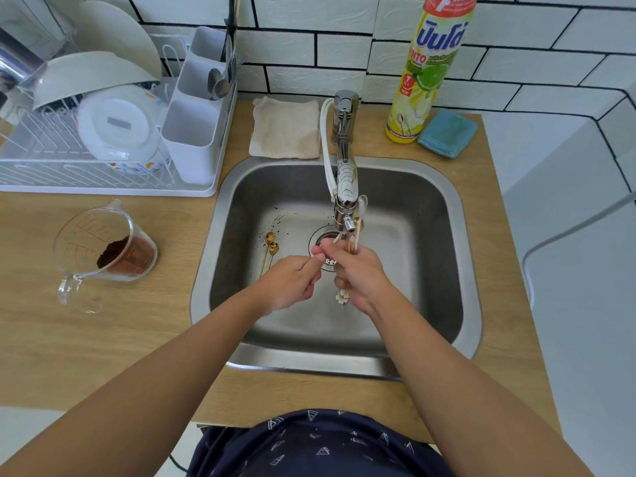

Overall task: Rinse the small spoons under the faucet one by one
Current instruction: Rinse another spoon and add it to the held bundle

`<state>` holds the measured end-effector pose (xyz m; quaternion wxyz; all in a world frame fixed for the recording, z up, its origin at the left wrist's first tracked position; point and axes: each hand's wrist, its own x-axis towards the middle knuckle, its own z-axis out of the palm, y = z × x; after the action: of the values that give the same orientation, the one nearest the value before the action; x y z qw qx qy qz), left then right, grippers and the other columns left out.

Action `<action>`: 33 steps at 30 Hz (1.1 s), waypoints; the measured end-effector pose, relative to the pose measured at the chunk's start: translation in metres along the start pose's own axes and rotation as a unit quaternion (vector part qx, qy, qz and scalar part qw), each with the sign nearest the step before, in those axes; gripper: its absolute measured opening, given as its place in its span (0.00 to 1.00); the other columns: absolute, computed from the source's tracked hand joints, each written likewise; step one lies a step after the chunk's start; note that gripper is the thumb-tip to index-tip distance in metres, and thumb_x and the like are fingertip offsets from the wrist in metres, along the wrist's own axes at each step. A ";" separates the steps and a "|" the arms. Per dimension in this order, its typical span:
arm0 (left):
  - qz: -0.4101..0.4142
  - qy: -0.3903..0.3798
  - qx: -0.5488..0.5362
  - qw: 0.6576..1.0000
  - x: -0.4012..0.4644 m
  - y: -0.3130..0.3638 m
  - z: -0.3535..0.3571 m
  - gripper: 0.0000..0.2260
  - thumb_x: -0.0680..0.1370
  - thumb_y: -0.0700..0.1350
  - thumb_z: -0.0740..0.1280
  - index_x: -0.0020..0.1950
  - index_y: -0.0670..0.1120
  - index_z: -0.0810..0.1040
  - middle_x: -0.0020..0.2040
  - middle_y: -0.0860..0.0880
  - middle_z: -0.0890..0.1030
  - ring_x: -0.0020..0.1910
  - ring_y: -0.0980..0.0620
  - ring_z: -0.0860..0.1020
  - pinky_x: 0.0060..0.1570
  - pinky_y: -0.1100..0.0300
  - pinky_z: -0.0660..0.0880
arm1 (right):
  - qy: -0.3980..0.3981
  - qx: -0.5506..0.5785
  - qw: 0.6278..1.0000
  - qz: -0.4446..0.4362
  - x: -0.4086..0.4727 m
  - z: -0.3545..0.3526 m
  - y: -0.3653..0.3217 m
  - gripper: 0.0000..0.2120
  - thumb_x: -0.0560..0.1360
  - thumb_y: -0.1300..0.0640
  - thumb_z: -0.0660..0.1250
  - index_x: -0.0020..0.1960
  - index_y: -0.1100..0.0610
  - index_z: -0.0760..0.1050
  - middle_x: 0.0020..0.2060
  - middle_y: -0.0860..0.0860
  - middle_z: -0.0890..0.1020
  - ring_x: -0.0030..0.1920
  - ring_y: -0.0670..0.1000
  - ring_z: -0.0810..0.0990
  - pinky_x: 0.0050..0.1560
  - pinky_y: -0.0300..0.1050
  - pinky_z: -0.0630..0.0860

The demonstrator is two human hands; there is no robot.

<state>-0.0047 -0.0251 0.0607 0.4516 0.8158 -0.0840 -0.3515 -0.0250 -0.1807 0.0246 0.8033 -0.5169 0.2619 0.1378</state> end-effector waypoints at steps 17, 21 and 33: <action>0.029 -0.036 0.057 0.997 -0.010 -0.011 -0.015 0.16 0.86 0.51 0.53 0.48 0.46 0.74 0.32 0.47 0.80 0.19 0.48 0.68 0.23 0.60 0.67 | 0.093 -0.009 0.995 -0.045 0.009 -0.003 -0.002 0.11 0.84 0.52 0.65 0.47 0.52 0.84 0.37 0.45 0.86 0.22 0.44 0.58 0.24 0.40 0.58; 0.034 -0.009 0.069 0.997 -0.007 -0.010 -0.012 0.16 0.86 0.51 0.52 0.47 0.46 0.73 0.32 0.48 0.81 0.17 0.49 0.69 0.22 0.61 0.68 | 0.029 -0.063 0.997 -0.042 0.001 0.003 0.009 0.12 0.74 0.56 0.77 0.55 0.51 0.79 0.28 0.42 0.75 0.25 0.45 0.61 0.24 0.40 0.59; 0.017 -0.003 0.018 1.000 -0.003 -0.006 -0.009 0.16 0.86 0.54 0.55 0.47 0.45 0.73 0.30 0.49 0.79 0.18 0.48 0.67 0.20 0.63 0.64 | -0.009 -0.057 0.998 -0.014 0.002 0.002 0.000 0.08 0.78 0.55 0.74 0.56 0.54 0.80 0.36 0.50 0.80 0.24 0.44 0.59 0.24 0.38 0.58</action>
<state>-0.0022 -0.0145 0.0607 0.4424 0.8213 -0.1055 -0.3444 -0.0230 -0.1793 0.0247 0.7765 -0.5645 0.2389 0.1459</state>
